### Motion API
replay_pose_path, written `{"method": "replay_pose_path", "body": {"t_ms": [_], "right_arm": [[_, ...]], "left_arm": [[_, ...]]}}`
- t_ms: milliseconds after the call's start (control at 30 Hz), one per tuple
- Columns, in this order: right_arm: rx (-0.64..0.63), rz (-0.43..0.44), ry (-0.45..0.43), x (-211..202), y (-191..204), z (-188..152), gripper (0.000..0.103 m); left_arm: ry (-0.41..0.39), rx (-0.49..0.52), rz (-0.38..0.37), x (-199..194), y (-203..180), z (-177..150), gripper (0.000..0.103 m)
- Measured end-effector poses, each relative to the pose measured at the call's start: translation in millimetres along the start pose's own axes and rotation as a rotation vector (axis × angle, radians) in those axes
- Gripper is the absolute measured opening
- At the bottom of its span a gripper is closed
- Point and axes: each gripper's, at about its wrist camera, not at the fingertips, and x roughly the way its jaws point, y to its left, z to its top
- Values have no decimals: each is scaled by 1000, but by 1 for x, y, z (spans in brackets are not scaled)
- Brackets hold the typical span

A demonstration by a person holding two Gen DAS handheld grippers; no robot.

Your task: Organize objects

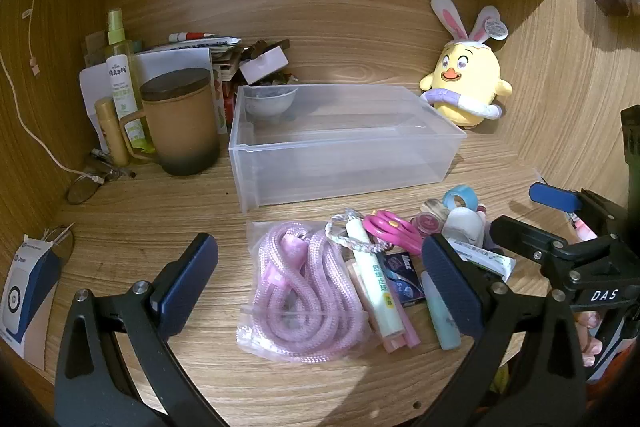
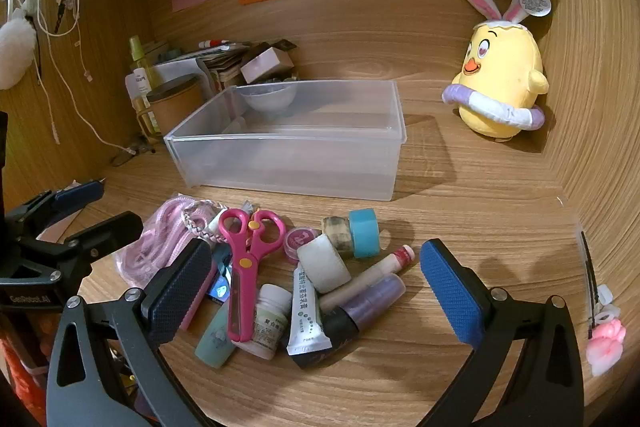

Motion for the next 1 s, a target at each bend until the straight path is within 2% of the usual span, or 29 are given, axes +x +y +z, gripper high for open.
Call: {"method": "replay_pose_path", "body": {"t_ms": [1000], "right_arm": [[21, 23, 17, 1, -7, 0, 103]], "left_arm": [[-2, 6, -5, -4, 1, 1, 103]]}}
